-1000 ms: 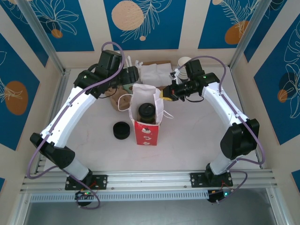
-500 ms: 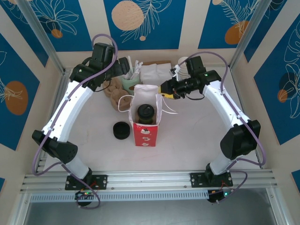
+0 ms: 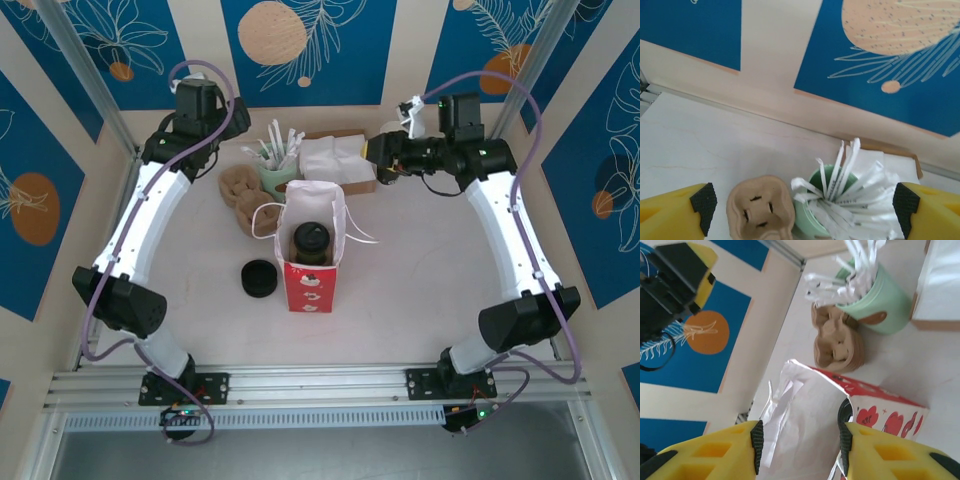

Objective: Pack the takeout coffee

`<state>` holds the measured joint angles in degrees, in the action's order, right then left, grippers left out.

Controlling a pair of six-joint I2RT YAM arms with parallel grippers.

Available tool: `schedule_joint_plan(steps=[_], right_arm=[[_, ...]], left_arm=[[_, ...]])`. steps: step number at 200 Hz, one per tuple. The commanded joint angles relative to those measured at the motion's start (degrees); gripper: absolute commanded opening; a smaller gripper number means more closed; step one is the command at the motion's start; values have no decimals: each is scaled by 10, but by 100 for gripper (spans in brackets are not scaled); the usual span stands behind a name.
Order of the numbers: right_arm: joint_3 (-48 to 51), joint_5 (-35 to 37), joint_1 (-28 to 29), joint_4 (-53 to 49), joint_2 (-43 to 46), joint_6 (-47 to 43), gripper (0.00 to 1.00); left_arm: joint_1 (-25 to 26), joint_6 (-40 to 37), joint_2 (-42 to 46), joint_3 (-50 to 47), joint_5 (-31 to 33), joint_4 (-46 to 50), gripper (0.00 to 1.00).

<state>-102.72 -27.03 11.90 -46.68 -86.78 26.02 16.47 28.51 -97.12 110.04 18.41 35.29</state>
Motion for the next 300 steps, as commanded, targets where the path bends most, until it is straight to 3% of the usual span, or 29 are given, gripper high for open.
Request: schedule_joint_plan(steps=[1,47,110,187,300], right_arm=[[-1,23,-1,20,43,23,48],[79,34,0,42,139,45,48],[171,72,-4,37,247,72,47],[203,64,-4,35,263,90,42],[208,73,-4,37,248,94,40]], left_arm=[[-20,2,-11,-11,-27,-45,93],[-53,3,-17,-37,-80,-60,92],[-96,65,-92,-34,-213,-35,84],[-112,73,-196,41,-320,-28,65],[-112,70,-216,27,-358,-42,47]])
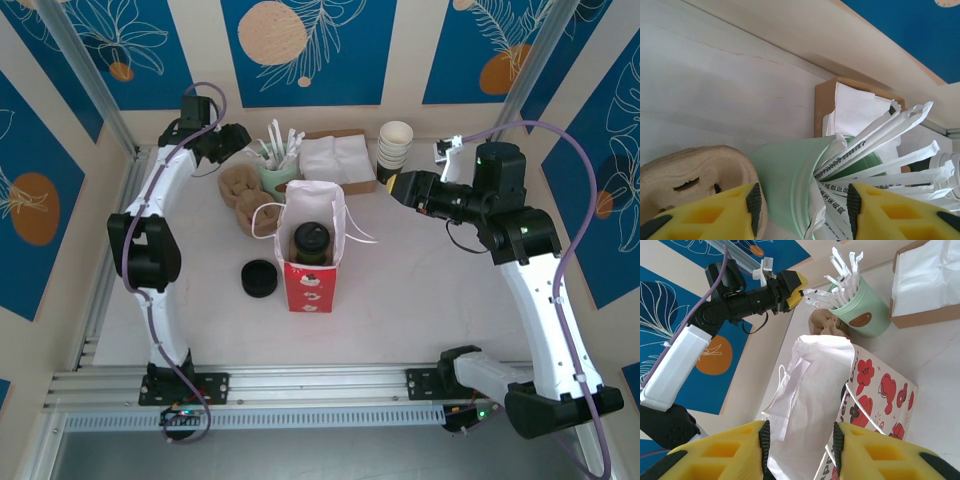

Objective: Pack the takeout coffee

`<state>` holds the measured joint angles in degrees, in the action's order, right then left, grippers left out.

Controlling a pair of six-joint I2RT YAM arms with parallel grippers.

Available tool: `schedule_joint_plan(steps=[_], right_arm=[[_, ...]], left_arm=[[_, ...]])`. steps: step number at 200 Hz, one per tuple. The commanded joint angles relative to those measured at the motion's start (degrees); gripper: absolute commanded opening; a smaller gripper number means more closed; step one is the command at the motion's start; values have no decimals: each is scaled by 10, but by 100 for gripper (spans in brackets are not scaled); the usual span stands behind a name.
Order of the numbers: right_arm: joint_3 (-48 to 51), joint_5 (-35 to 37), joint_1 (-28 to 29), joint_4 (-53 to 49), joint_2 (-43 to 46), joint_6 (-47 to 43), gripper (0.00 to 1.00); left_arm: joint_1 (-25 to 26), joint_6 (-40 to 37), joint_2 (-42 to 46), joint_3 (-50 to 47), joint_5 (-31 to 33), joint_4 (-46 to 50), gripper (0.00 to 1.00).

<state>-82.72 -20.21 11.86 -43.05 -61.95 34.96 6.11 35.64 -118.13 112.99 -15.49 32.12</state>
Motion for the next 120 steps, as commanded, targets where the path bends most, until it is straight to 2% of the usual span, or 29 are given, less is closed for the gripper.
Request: schedule_joint_plan(steps=[1,120], right_arm=[[8,4,-4,1,0,5,40],[27,0,-13,2,-6,3,40]], left_arm=[[-8,-2,-6,-2,-19,-10,47],[-3,7,-25,-1,-36,-16,27]])
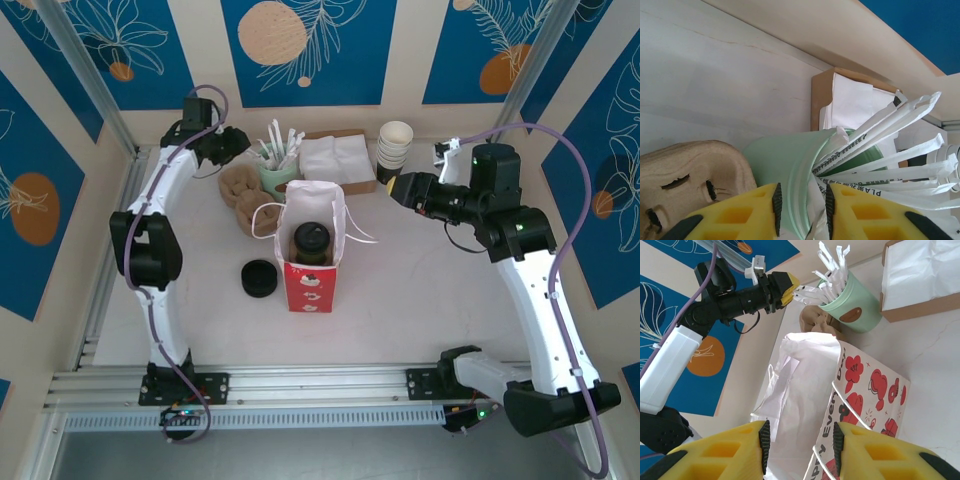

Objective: Pack the takeout coffee

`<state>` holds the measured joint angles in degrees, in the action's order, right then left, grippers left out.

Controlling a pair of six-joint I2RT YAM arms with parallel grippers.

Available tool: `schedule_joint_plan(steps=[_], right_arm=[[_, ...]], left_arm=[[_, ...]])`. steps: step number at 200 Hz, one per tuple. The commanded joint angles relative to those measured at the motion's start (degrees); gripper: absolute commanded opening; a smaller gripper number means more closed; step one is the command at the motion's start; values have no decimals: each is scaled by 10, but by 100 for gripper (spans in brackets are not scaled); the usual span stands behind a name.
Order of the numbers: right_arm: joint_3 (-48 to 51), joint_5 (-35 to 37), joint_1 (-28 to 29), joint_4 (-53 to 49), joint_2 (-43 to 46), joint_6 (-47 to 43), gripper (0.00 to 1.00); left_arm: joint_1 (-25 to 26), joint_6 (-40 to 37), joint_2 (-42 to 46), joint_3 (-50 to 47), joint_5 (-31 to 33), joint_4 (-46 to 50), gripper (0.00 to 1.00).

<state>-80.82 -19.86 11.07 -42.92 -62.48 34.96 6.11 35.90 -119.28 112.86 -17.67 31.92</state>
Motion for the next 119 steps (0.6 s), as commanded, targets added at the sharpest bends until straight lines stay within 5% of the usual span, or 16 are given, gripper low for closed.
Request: schedule_joint_plan(steps=[1,67,119], right_arm=[[8,-3,-5,0,-1,3,40],[19,-11,-17,4,-3,5,40],[21,-17,-25,6,-5,7,40]], left_arm=[[-3,4,-13,0,-15,-15,27],[1,8,-26,11,-18,-14,23],[11,12,-37,36,-32,-16,30]])
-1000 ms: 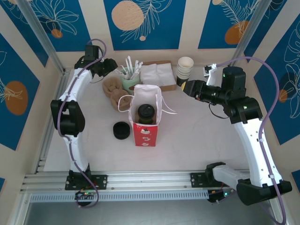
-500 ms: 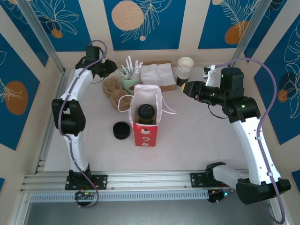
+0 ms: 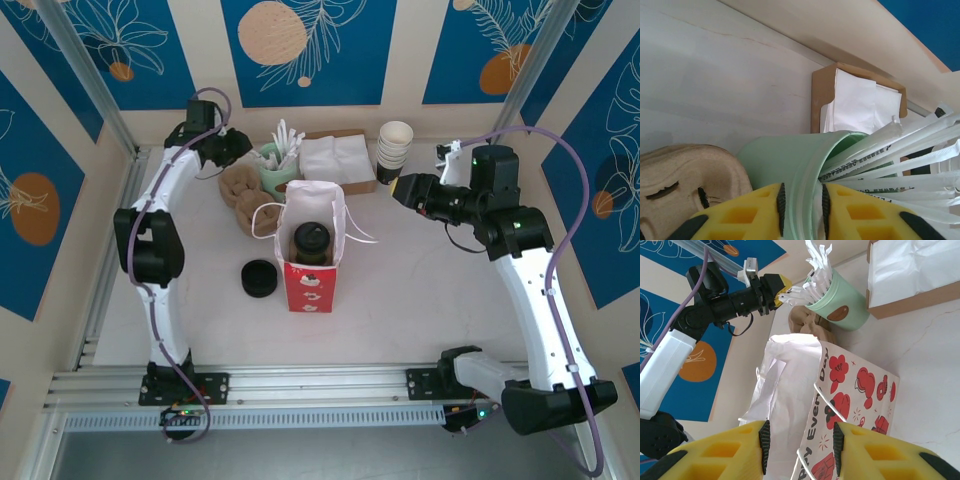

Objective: Pack the takeout coffee

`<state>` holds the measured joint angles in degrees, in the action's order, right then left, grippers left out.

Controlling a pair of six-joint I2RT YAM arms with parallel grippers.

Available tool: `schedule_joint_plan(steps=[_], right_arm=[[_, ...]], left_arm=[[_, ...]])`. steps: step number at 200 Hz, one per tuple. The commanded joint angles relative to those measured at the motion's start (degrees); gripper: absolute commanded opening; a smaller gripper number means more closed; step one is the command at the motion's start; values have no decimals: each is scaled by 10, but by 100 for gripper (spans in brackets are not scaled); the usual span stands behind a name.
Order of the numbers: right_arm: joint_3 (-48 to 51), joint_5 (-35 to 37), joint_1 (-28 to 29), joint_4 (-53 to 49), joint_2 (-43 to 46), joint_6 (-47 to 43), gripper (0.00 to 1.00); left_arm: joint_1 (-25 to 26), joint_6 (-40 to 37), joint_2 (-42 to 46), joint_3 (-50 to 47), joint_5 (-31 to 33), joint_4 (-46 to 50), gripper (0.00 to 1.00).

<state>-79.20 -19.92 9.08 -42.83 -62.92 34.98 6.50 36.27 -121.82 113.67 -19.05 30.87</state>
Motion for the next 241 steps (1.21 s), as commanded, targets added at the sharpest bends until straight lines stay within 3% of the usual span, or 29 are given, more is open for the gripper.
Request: schedule_joint_plan(steps=[1,38,74,159,169,182,199,241], right_arm=[[5,-16,-5,5,-1,7,40],[5,-20,-10,5,-1,7,40],[6,-25,-17,2,-1,6,40],[9,-34,-28,1,2,4,40],[9,-35,-29,0,2,3,40],[11,-36,-31,-1,3,2,40],[13,-35,-31,0,4,2,40],[14,-37,-33,1,4,2,40]], left_arm=[[7,8,-12,27,-18,-5,30],[13,7,-16,48,-16,-2,30],[16,4,-20,62,-14,6,20],[23,-14,-16,81,-1,32,9],[23,-19,-16,83,1,36,14],[24,-27,-16,90,9,49,31],[24,-44,-14,95,16,62,44],[25,-77,-16,101,25,81,53]])
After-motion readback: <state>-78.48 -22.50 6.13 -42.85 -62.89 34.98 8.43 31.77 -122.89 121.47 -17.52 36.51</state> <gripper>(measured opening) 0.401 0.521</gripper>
